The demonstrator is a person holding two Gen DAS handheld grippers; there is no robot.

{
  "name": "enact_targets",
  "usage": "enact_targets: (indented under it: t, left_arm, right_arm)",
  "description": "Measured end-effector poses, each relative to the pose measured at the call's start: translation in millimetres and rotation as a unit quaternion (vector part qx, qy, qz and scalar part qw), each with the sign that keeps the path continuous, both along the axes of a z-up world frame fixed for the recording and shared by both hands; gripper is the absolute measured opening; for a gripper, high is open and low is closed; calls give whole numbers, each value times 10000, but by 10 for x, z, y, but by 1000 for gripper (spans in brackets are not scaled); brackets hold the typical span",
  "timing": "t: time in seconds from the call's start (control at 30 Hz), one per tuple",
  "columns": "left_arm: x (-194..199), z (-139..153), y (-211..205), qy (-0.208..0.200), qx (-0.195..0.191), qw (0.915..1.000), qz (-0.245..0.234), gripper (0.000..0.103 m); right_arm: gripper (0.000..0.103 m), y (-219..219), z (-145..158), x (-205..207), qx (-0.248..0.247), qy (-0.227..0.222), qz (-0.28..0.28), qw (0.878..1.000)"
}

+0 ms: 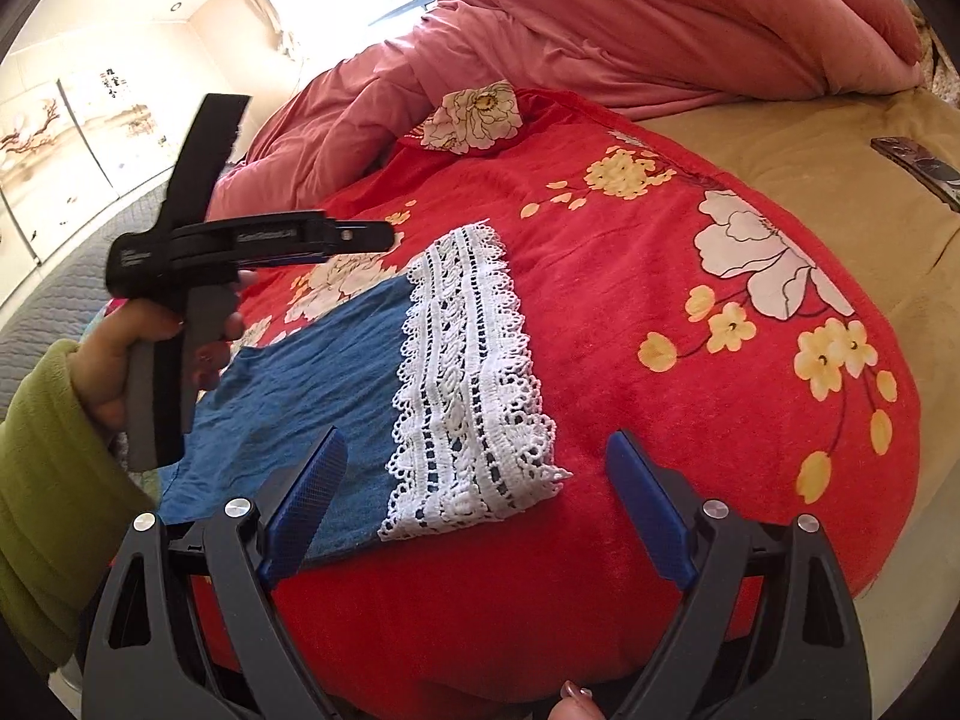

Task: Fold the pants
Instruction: 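Grasp the lace hem edge with the left gripper and lift it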

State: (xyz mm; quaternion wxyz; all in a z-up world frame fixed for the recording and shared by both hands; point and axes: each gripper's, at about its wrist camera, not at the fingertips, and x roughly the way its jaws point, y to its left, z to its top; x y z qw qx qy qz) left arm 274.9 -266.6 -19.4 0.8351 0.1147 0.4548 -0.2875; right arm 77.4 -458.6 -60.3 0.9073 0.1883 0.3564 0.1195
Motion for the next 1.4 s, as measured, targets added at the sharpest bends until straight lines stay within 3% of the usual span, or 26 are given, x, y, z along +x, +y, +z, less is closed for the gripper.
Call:
enact_targets:
  t: [0.13,0.17,0.33,0.5,0.6,0.73,0.97,1.03,1.07,1.17,1.4]
  left_arm:
    - [129,-101,-40,285,-264,9992,-93,80]
    - [152,-114,-48,340,-323,9988,-103,73]
    - [321,-262,-100,797,-632,9944,-283,61]
    - [393,-357,-163,1078,-883,9886,-562,61]
    - [355,-378,-249,1055,-832,9880,-768,57]
    - [325,-440,-316,978,-722,9886,-892,53]
    - [357,-485,-291,1075,-896,9864,-864,52]
    - [317,-472,-328,1024,-867,9867,-916,41]
    - [293,-465,-341,998,-825,9870,-951,29]
    - [213,-412,-380,820,-679,9882,-1104,24]
    - [217,-312,-233,778,-1027,9858,-1075,14]
  right_arm:
    - [70,4,-39,24,150,-54,35,9999]
    - [70,6,-42,21,258,-110,54,9996]
    - [70,24,-106,95,405,-67,66,9991]
    - [70,42,-126,137,387,-58,92,9992]
    - [70,65,-130,137,370,-88,111,9992]
    - [57,51,-126,129,409,-116,95,9990]
    - [55,35,-158,194,630,-155,89,9979]
    - [45,34,-160,212,635,-160,69,9978]
    - [41,26,-163,214,673,-163,69,9976]
    - [36,34,-166,206,773,-189,150,9967]
    - [30,-7,-166,220,1115,-195,222,9933]
